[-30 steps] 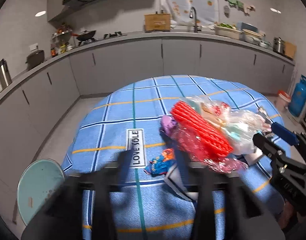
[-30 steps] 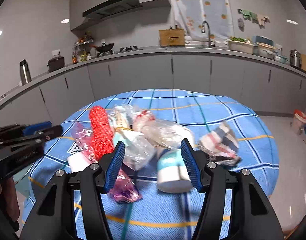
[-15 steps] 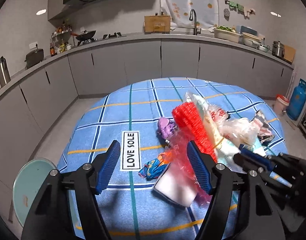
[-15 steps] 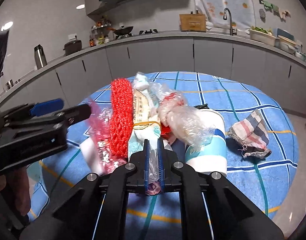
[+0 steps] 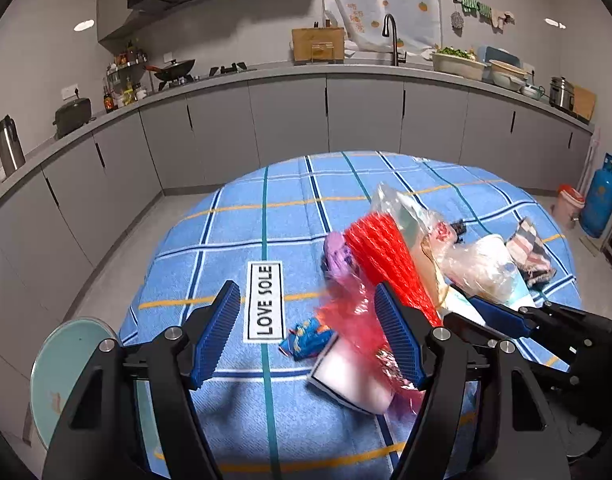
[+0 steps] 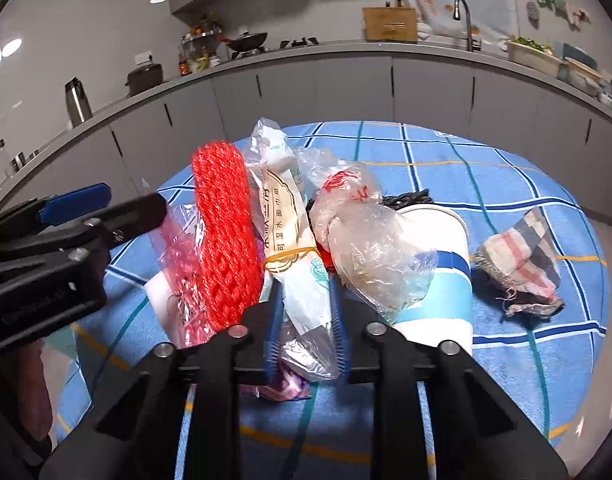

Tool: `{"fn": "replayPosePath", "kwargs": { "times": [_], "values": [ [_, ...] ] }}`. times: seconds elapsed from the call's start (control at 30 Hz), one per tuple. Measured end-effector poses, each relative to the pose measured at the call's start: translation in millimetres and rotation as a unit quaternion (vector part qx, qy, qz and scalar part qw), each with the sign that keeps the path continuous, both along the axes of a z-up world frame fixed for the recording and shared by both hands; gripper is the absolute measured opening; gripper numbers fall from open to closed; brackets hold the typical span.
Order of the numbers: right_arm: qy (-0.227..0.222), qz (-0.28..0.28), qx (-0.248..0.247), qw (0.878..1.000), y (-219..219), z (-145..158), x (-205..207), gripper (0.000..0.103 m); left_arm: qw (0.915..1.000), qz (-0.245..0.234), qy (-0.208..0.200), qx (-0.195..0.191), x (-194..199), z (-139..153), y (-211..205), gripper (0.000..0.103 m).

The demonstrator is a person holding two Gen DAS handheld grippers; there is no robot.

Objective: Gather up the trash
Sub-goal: 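Grasp the clear plastic bag with the right tool while the left tool grasps the pink wrapper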

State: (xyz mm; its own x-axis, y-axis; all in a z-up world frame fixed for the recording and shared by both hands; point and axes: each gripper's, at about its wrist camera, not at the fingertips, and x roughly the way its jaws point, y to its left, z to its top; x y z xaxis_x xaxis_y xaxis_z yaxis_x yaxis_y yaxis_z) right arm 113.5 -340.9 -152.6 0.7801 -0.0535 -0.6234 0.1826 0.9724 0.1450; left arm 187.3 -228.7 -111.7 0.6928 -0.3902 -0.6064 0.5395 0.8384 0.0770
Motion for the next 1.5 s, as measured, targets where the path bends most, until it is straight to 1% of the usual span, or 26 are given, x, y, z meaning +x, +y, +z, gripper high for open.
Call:
{"fn": "replayPosePath", "kwargs": {
  "times": [0.03,0.1,0.17,0.27,0.4,0.5,0.67,0.77,0.9,1.0,1.07,1.1,1.13,1.17,1.2,1.23,1.33,1.5],
  "values": [
    [-0.003,0.003,0.004,1.000,1,1,-2,0.016,1.0000,0.001,0.001,0.001,1,0,0,0.069],
    [-0.020,0.001,0.001,1.000,2,9,-9,0.014,1.0000,0.002,-0.001,-0.004,0,2,1,0.069],
    [-0.041,-0.002,0.002,0.999,5,19,-18,0.014,0.9999,0.005,-0.008,-0.008,-1,9,2,0.069],
    [-0.069,-0.010,-0.012,0.997,12,32,-32,0.014,0.9998,0.007,-0.019,-0.010,-5,17,1,0.069],
    [-0.087,-0.055,-0.018,0.995,3,38,-44,0.014,0.9998,0.006,-0.019,-0.006,-9,16,-2,0.069],
    [-0.084,-0.085,-0.018,0.993,-11,37,-48,0.014,0.9999,-0.001,-0.010,-0.006,-13,13,-9,0.069],
    [-0.081,-0.110,-0.021,0.990,-20,34,-54,0.014,0.9996,-0.027,-0.010,-0.001,-28,8,-28,0.069],
    [-0.087,-0.114,-0.014,0.990,-25,34,-59,0.014,0.9995,-0.028,-0.010,0.010,-29,4,-35,0.069],
    [-0.092,-0.111,-0.008,0.990,-24,32,-62,0.014,0.9996,-0.018,0.008,0.019,-28,-7,-27,0.069],
    [-0.096,-0.103,-0.004,0.990,-18,31,-61,0.014,0.9991,-0.020,0.034,0.015,-21,-18,-29,0.068],
    [-0.094,-0.097,-0.008,0.991,-14,31,-60,0.014,0.9989,-0.020,0.041,0.011,-16,-22,-31,0.064],
    [-0.094,-0.097,-0.010,0.991,-14,31,-61,0.014,0.9985,-0.022,0.049,0.009,-14,-24,-32,0.051],
    [-0.095,-0.097,-0.012,0.991,-13,32,-61,0.014,0.9979,-0.030,0.057,0.000,-14,-24,-32,0.040],
    [-0.096,-0.097,-0.012,0.991,-13,33,-62,0.014,0.9976,-0.036,0.059,-0.002,-15,-24,-33,0.034],
    [-0.097,-0.097,-0.013,0.990,-12,33,-62,0.014,0.9973,-0.043,0.059,-0.001,-17,-23,-35,0.023],
    [-0.098,-0.097,-0.014,0.990,-12,33,-63,0.014,0.9969,-0.049,0.061,-0.004,-17,-22,-34,0.019],
    [-0.100,-0.096,-0.016,0.990,-9,33,-65,0.014,0.9966,-0.058,0.057,-0.013,-22,-13,-28,0.016],
    [-0.106,-0.097,-0.024,0.989,-4,37,-69,0.014,0.9956,-0.073,0.040,-0.044,-33,16,-12,0.015]
  ]
}}
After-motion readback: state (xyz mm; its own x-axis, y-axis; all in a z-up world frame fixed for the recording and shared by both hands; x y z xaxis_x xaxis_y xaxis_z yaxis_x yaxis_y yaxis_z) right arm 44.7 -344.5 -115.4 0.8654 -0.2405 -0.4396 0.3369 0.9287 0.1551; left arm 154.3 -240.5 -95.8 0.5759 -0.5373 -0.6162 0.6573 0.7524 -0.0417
